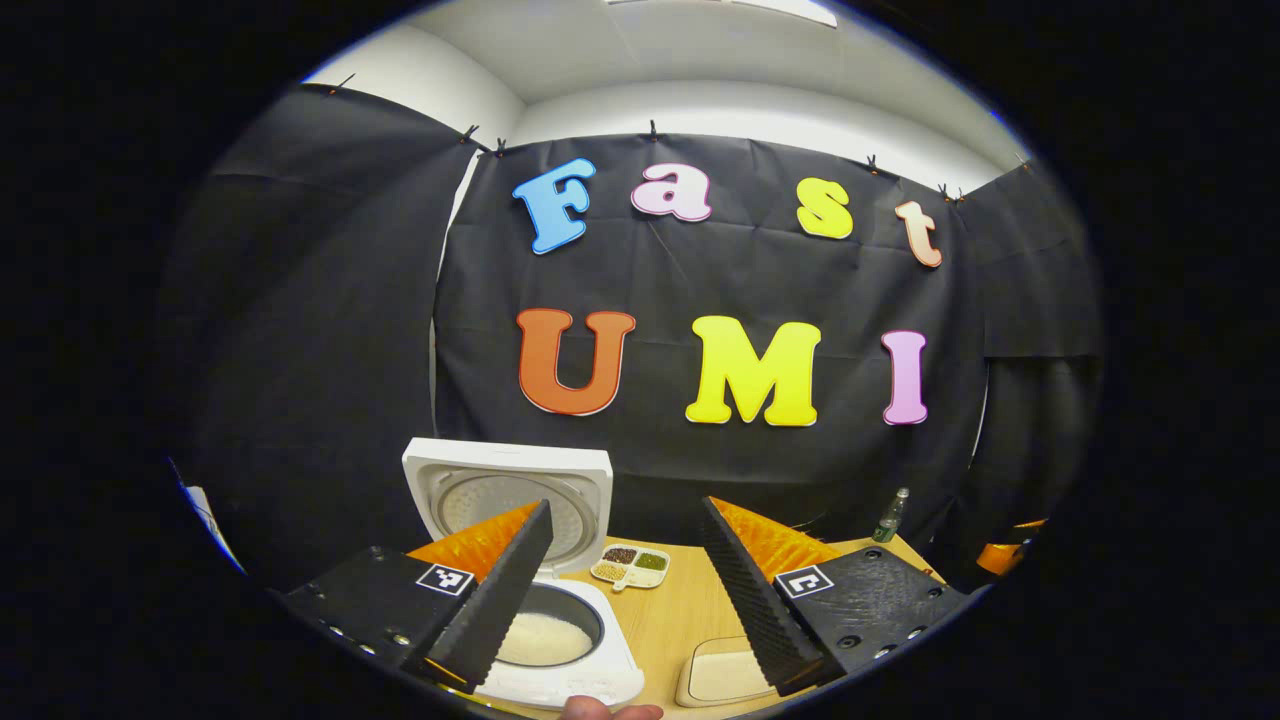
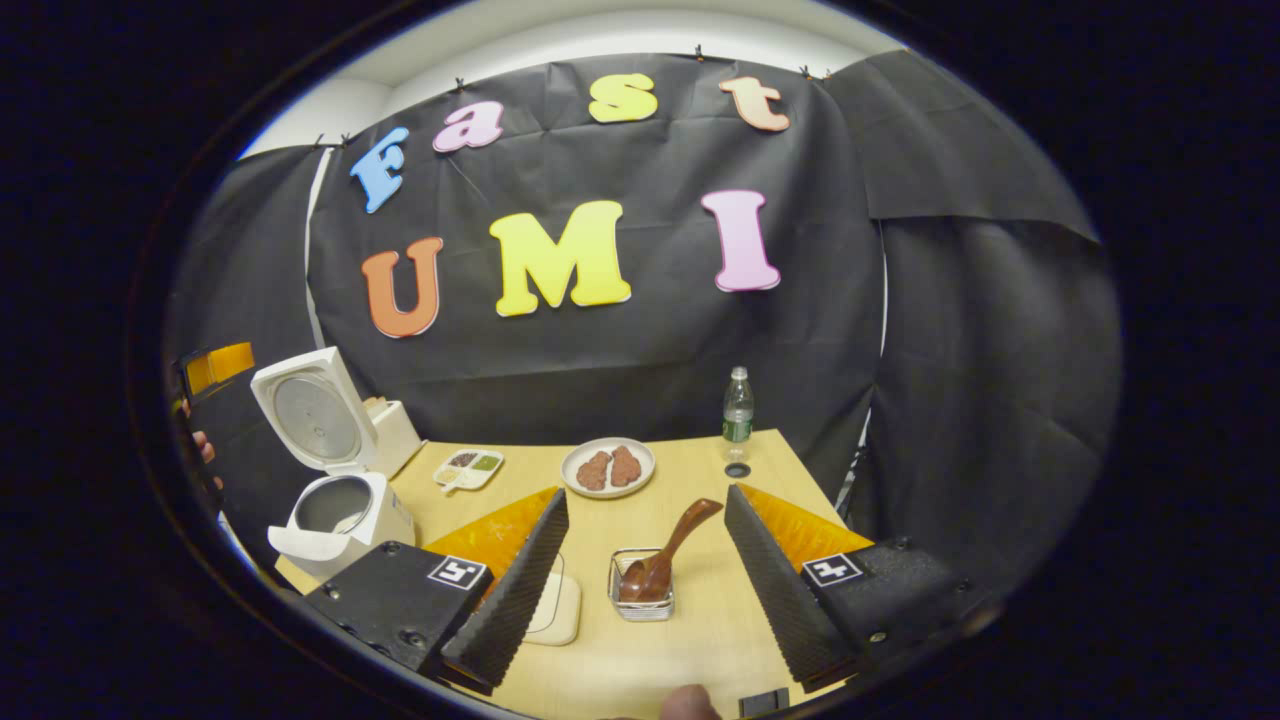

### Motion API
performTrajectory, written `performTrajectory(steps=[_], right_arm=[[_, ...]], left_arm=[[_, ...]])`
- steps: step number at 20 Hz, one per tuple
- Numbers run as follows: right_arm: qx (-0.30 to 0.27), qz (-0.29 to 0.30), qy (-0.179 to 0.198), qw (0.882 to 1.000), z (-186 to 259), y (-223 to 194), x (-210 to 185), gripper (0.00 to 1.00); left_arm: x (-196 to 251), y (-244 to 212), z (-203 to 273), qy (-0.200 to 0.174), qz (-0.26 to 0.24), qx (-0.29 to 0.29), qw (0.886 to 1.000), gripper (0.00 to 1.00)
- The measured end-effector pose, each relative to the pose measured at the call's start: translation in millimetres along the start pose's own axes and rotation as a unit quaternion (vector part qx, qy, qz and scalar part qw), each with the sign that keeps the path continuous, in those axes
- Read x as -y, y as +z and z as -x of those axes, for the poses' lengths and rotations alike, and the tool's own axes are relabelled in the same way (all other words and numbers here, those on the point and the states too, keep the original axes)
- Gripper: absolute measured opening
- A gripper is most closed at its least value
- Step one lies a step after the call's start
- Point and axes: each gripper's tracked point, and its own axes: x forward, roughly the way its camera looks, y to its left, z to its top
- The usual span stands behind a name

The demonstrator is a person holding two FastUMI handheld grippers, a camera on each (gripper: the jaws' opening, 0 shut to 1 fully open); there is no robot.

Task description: Close the left gripper, press the button to open the rice cooker; take a wooden spoon from the chopstick holder with the right hand, scoop a spoonful of rice and pour it into the rice cooker, then put the wooden spoon back into the chopstick holder.

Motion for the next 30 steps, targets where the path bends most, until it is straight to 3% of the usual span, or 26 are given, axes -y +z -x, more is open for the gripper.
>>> performTrajectory(steps=[5, 8, 9, 15, 19, 20, 22, 25, 30], right_arm=[[-0.049, -0.011, 0.009, 0.999, -54.3, -35.1, 22.2, 0.99], [-0.09, -0.041, 0.015, 0.995, -86.5, -65.9, 33.4, 0.97], [-0.103, -0.056, 0.019, 0.993, -97.3, -77.1, 35.3, 0.89], [-0.158, -0.089, 0.071, 0.981, -152.8, -109.5, 31.5, 0.76], [-0.169, -0.106, 0.091, 0.976, -178.1, -117.2, 26.1, 0.52], [-0.172, -0.109, 0.091, 0.975, -181.7, -118.9, 27.8, 0.53], [-0.175, -0.12, 0.092, 0.973, -185.2, -121.2, 26.7, 0.36], [-0.174, -0.126, 0.088, 0.973, -179.4, -118.8, 24.9, 0.21], [-0.161, -0.134, 0.057, 0.976, -159.1, -114.5, 21.6, 0.19]], left_arm=[[41.4, -14.0, 2.0, -0.026, 0.028, -0.04, 0.998, 0.94], [57.0, -11.7, -18.2, -0.029, 0.013, -0.038, 0.999, 0.94], [63.7, -14.5, -26.3, -0.028, 0.011, -0.041, 0.999, 0.94], [101.3, -39.6, -67.3, -0.023, 0.007, -0.074, 0.997, 0.94], [115.8, -54.3, -82.3, -0.016, 0.005, -0.091, 0.996, 0.94], [117.5, -56.2, -83.8, -0.015, 0.004, -0.094, 0.995, 0.94], [120.0, -58.3, -84.3, -0.016, 0.003, -0.098, 0.995, 0.94], [115.9, -54.8, -79.9, -0.021, 0.003, -0.094, 0.995, 0.94], [86.5, -42.0, -57.7, -0.026, -0.004, -0.071, 0.997, 0.94]])
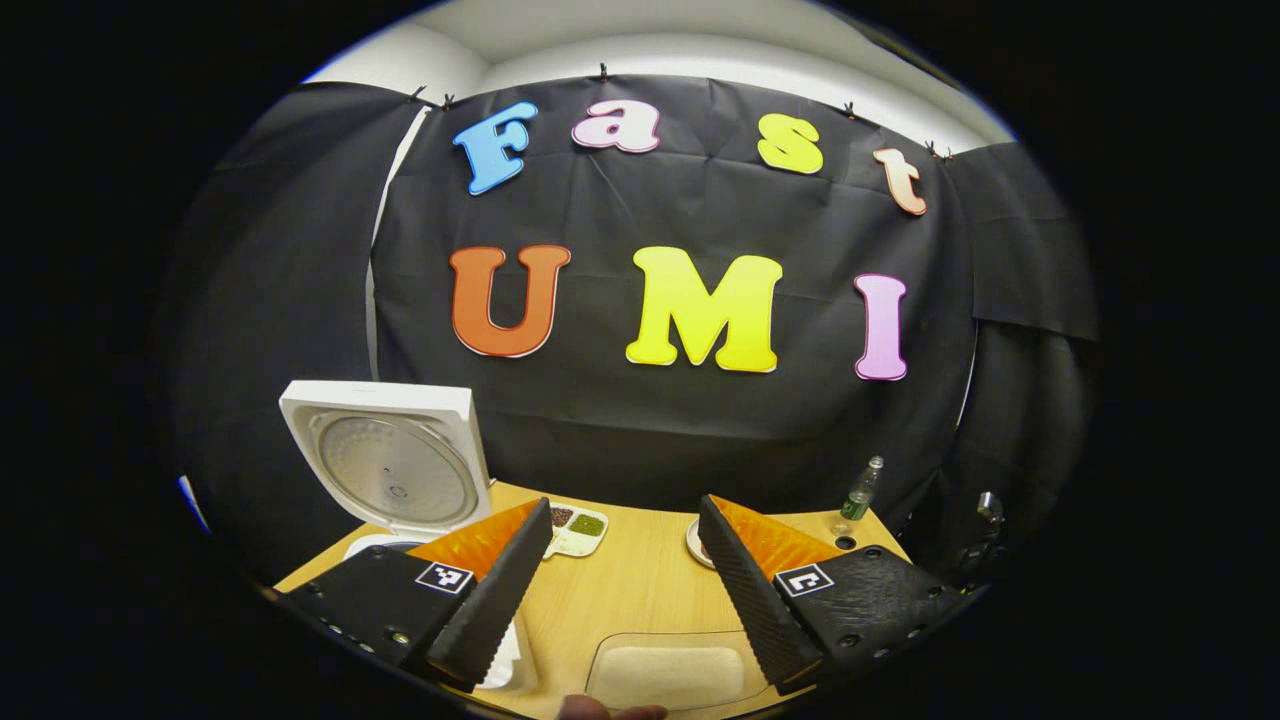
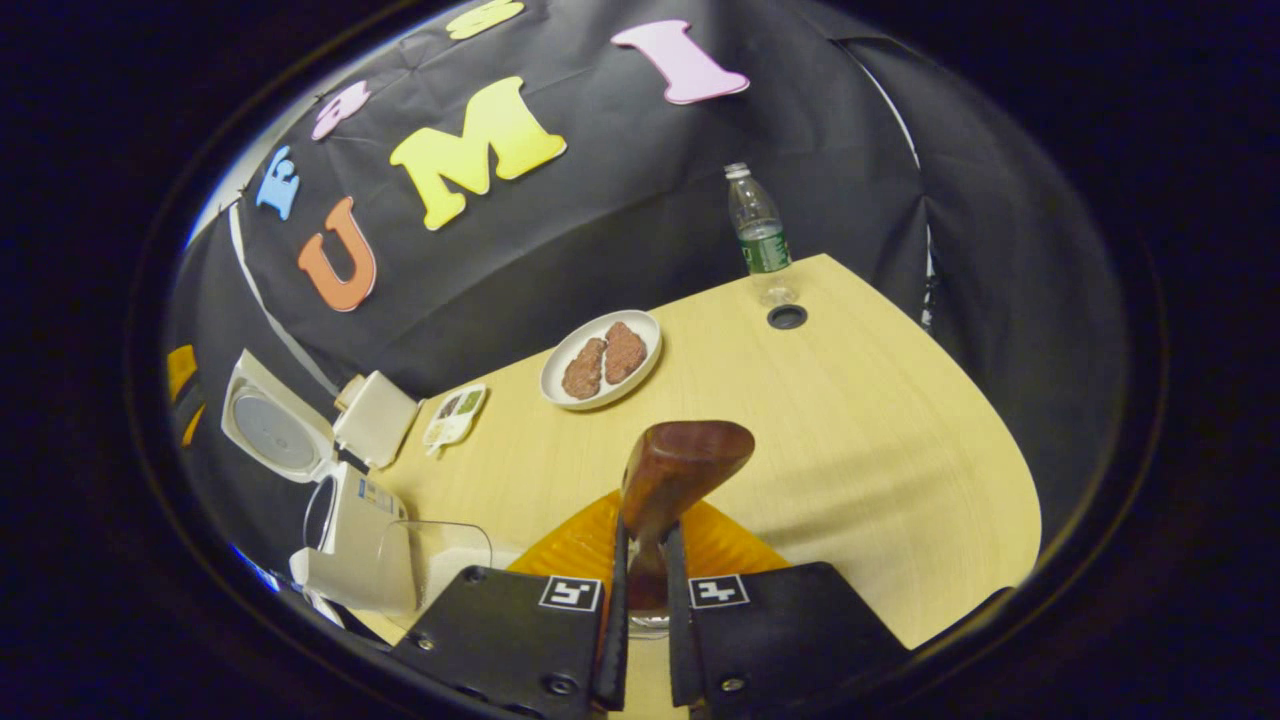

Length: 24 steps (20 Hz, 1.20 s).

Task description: Close the left gripper, press the button to open the rice cooker; take a wooden spoon from the chopstick holder with the right hand, scoop a spoonful of rice and pour it into the rice cooker, then put the wooden spoon back into the chopstick holder.

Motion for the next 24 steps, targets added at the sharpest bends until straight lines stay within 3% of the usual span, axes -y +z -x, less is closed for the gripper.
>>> performTrajectory(steps=[4, 11, 18, 21, 24], right_arm=[[0.036, 0.022, -0.034, 0.999, 24.2, 11.9, -11.3, 0.13], [0.09, 0.12, -0.077, 0.986, 73.8, 30.7, -58.0, 0.12], [0.116, 0.186, -0.04, 0.975, 107.3, 25.1, -148.8, 0.08], [0.091, 0.199, -0.003, 0.976, 87.0, -7.6, -182.5, 0.08], [0.063, 0.233, -0.017, 0.97, 53.2, -45.8, -182.2, 0.08]], left_arm=[[-26.4, -8.5, 29.8, -0.01, -0.003, -0.001, 1.0, 0.94], [-73.4, -21.3, 68.3, -0.034, -0.023, 0.012, 0.999, 0.94], [-120.7, -19.9, 89.3, -0.019, -0.012, 0.03, 0.999, 0.94], [-135.8, -26.8, 96.2, -0.009, -0.008, 0.017, 1.0, 0.94], [-148.7, -25.2, 103.7, 0.002, -0.013, 0.013, 1.0, 0.94]])
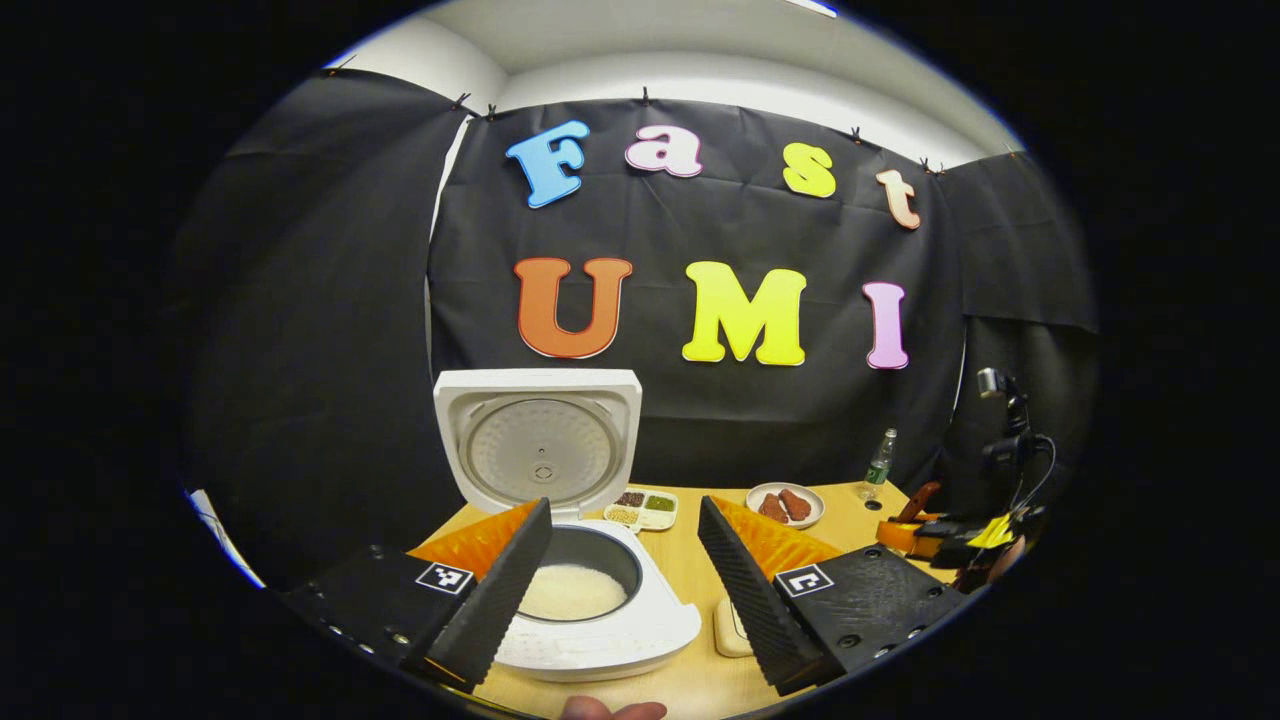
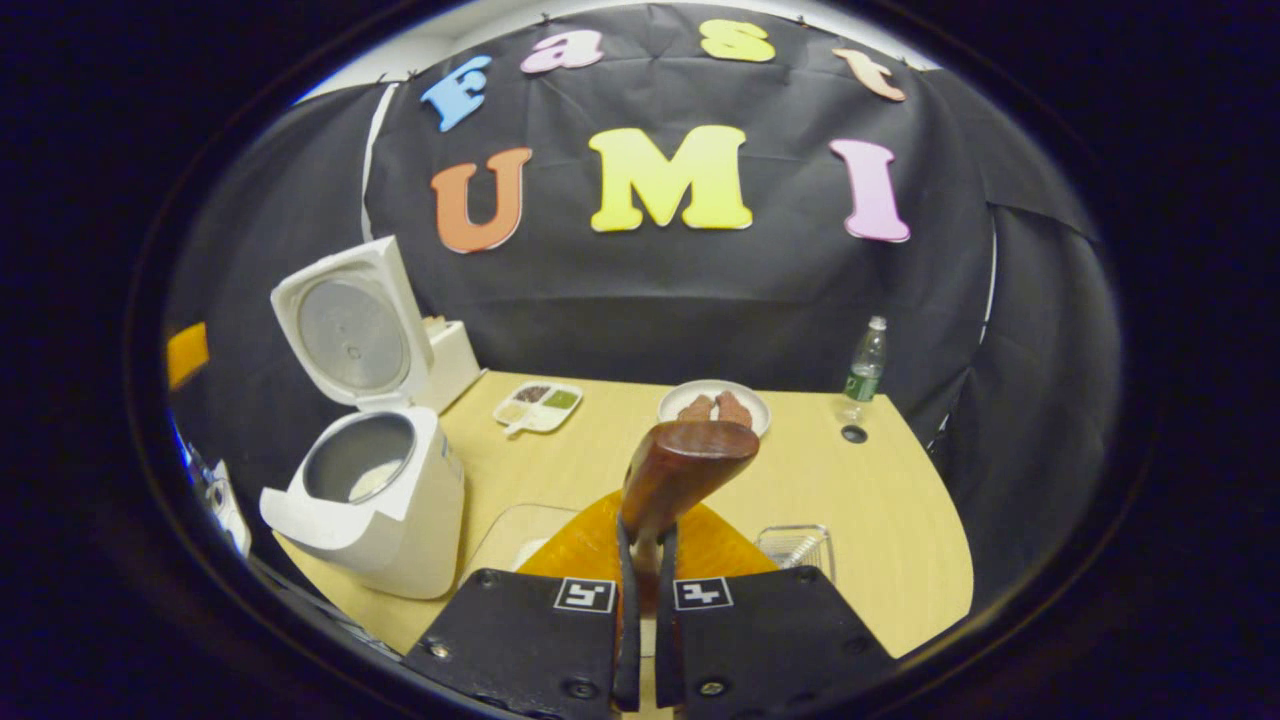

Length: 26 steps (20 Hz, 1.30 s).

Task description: Close the left gripper, press the button to open the rice cooker; take a wooden spoon from the chopstick holder with the right hand, scoop a spoonful of rice and pour it into the rice cooker, then put the wooden spoon back into the chopstick holder.

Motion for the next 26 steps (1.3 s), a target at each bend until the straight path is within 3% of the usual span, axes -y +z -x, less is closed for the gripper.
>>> performTrajectory(steps=[4, 8, 12, 16, 22, 26], right_arm=[[-0.033, 0.068, -0.042, 0.996, -28.3, -47.5, 0.9, 0.08], [-0.039, 0.062, -0.035, 0.997, -36.8, -60.1, -19.7, 0.06], [-0.054, -0.014, 0.026, 0.998, -44.8, -62.8, -64.0, 0.08], [-0.066, -0.1, 0.069, 0.99, -45.0, -57.7, -84.6, 0.07], [-0.082, -0.233, 0.094, 0.964, -39.6, -48.6, -76.3, 0.08], [-0.089, -0.319, 0.104, 0.938, -35.7, -49.6, -60.4, 0.08]], left_arm=[[-13.4, -0.1, 4.8, 0.009, -0.008, -0.006, 1.0, 0.94], [-24.7, -1.8, 11.6, 0.019, -0.001, -0.008, 1.0, 0.94], [-38.3, -13.3, 20.7, 0.033, -0.006, -0.025, 0.999, 0.94], [-46.1, -16.3, 27.4, 0.042, -0.01, -0.033, 0.999, 0.94], [-44.6, -15.6, 31.8, 0.039, -0.011, -0.034, 0.999, 0.94], [-35.6, -14.1, 32.8, 0.032, -0.01, -0.034, 0.999, 0.94]])
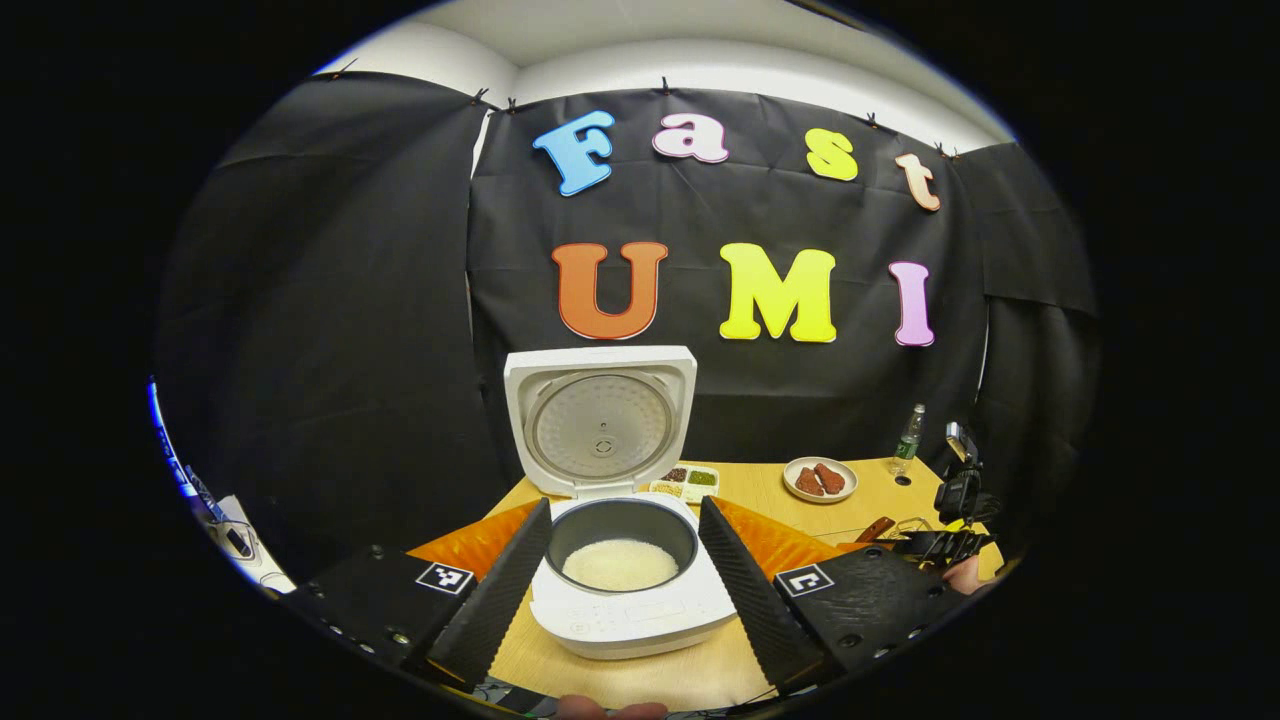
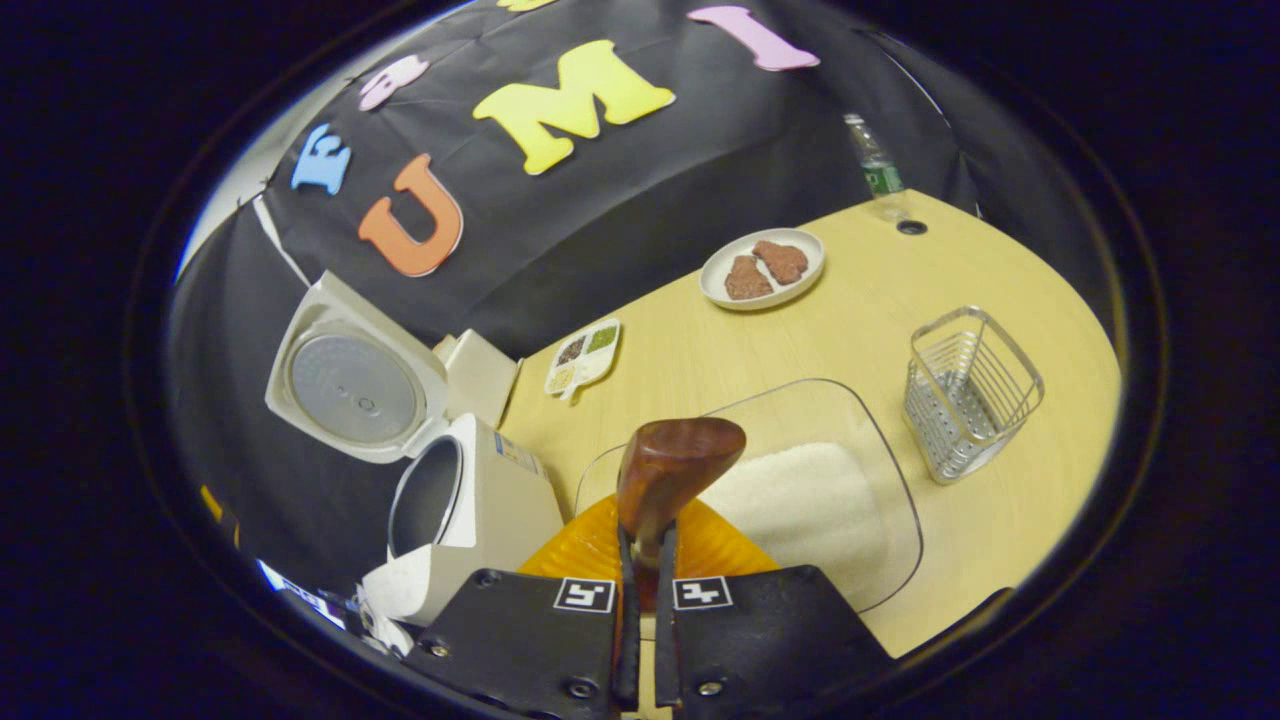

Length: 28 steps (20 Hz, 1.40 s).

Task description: Close the left gripper, press the button to open the rice cooker; take a wooden spoon from the chopstick holder with the right hand, scoop a spoonful of rice and pour it into the rice cooker, then put the wooden spoon back into the chopstick holder.

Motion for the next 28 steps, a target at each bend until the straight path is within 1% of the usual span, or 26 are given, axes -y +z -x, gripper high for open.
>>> performTrajectory(steps=[2, 5, 8, 10, 12, 14, 15, 17, 18, 20, 23, 24, 25, 27, 28], right_arm=[[0.006, -0.04, 0.007, 0.999, 6.8, 6.0, 5.3, 0.08], [0.033, -0.073, 0.017, 0.997, 23.8, 22.8, 18.9, 0.08], [0.068, -0.118, 0.037, 0.99, 49.0, 44.9, 31.3, 0.08], [0.094, -0.156, 0.062, 0.981, 68.7, 62.7, 33.8, 0.08], [0.117, -0.201, 0.091, 0.968, 86.9, 78.4, 31.1, 0.08], [0.131, -0.235, 0.118, 0.956, 101.7, 90.5, 21.0, 0.07], [0.134, -0.242, 0.131, 0.952, 106.6, 94.8, 12.4, 0.08], [0.137, -0.232, 0.148, 0.952, 113.2, 97.9, -11.1, 0.1], [0.136, -0.222, 0.157, 0.953, 111.8, 101.6, -27.4, 0.05], [0.131, -0.202, 0.182, 0.953, 108.3, 106.9, -64.5, 0.07], [0.115, -0.172, 0.215, 0.954, 100.2, 109.2, -122.9, 0.07], [0.109, -0.154, 0.221, 0.957, 93.8, 107.5, -142.0, 0.1], [0.102, -0.131, 0.225, 0.96, 85.8, 104.7, -160.8, 0.08], [0.093, -0.087, 0.224, 0.966, 69.3, 99.2, -193.1, 0.07], [0.091, -0.066, 0.219, 0.969, 61.1, 95.7, -207.1, 0.1]], left_arm=[[6.1, 2.7, 0.2, -0.005, -0.002, 0.002, 1.0, 0.94], [17.5, 4.9, 0.4, -0.016, -0.002, 0.002, 1.0, 0.94], [29.6, 10.8, 0.7, -0.028, -0.003, 0.006, 1.0, 0.94], [36.5, 13.9, 1.9, -0.035, -0.005, 0.011, 0.999, 0.94], [43.6, 16.3, 3.4, -0.044, -0.006, 0.013, 0.999, 0.94], [45.9, 16.6, 5.8, -0.052, -0.008, 0.015, 0.999, 0.94], [45.8, 16.8, 7.0, -0.053, -0.011, 0.018, 0.998, 0.94], [44.1, 19.0, 12.6, -0.053, -0.022, 0.029, 0.998, 0.94], [42.2, 21.0, 15.2, -0.054, -0.026, 0.035, 0.998, 0.94], [36.5, 24.5, 22.5, -0.052, -0.029, 0.046, 0.997, 0.94], [19.3, 26.2, 34.0, -0.041, -0.025, 0.061, 0.997, 0.96], [12.7, 27.8, 37.4, -0.039, -0.021, 0.067, 0.997, 0.97], [4.5, 27.9, 41.0, -0.033, -0.017, 0.072, 0.997, 0.97], [-12.5, 27.1, 45.8, -0.019, -0.015, 0.082, 0.996, 0.97], [-21.4, 27.8, 46.7, -0.012, -0.015, 0.087, 0.996, 0.97]])
